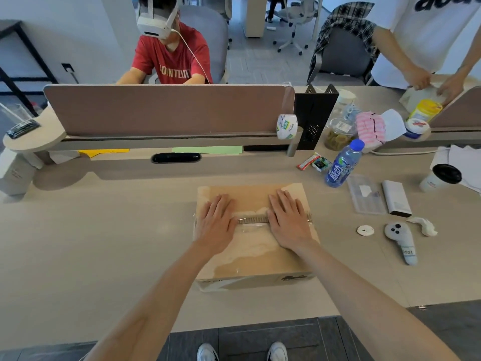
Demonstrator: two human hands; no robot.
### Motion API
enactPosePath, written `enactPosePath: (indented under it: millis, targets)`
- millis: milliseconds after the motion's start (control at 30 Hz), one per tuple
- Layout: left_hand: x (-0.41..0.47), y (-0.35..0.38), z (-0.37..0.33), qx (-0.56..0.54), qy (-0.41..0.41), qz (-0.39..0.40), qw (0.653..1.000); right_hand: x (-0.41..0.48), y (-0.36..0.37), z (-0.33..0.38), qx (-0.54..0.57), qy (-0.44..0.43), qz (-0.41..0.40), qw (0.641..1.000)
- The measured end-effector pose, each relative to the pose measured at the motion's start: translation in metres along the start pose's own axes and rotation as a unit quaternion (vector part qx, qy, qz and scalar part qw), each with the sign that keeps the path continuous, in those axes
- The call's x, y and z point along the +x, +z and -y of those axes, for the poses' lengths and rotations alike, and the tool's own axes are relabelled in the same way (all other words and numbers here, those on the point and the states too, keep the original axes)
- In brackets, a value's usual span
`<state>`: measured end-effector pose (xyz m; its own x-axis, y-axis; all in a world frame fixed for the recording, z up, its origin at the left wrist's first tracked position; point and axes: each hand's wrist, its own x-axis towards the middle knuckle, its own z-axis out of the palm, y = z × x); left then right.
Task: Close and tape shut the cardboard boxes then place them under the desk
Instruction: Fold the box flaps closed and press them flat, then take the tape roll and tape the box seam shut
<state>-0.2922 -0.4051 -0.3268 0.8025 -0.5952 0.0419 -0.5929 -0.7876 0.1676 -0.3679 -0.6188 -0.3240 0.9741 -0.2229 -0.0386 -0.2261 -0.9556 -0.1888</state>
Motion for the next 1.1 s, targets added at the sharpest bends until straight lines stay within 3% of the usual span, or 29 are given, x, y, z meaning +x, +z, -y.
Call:
enactPosePath:
  millis: [300, 467, 600, 700, 800, 933, 1100]
  targets:
    - [0.006, 0.003, 0.005, -0.007, 0.011, 0.009, 1.0, 0.006, -0.006, -0.032, 0.025, -0.066, -0.043, 0.997]
    - [0.009, 0.002, 0.001, -0.02, 0.006, 0.004, 1.0, 0.019, -0.008, -0.03, 0.092, -0.02, -0.098, 0.991]
    - [0.043, -0.008, -0.016, -0.128, -0.023, 0.021, 0.991, 0.051, -0.011, -0.031, 0.237, 0.037, -0.159, 0.958]
    - [0.086, -0.019, -0.036, -0.209, -0.042, 0.021, 0.977, 0.081, -0.027, -0.038, 0.355, 0.083, -0.142, 0.921]
    - [0.132, -0.034, -0.058, -0.235, -0.033, 0.032, 0.971, 0.115, -0.047, -0.052, 0.395, 0.086, -0.15, 0.902]
    - [0.192, -0.041, -0.078, -0.329, -0.104, 0.063, 0.936, 0.164, -0.069, -0.071, 0.442, 0.097, -0.156, 0.878]
    - [0.257, -0.043, -0.091, -0.455, -0.193, 0.026, 0.869, 0.227, -0.092, -0.086, 0.478, 0.152, -0.147, 0.852]
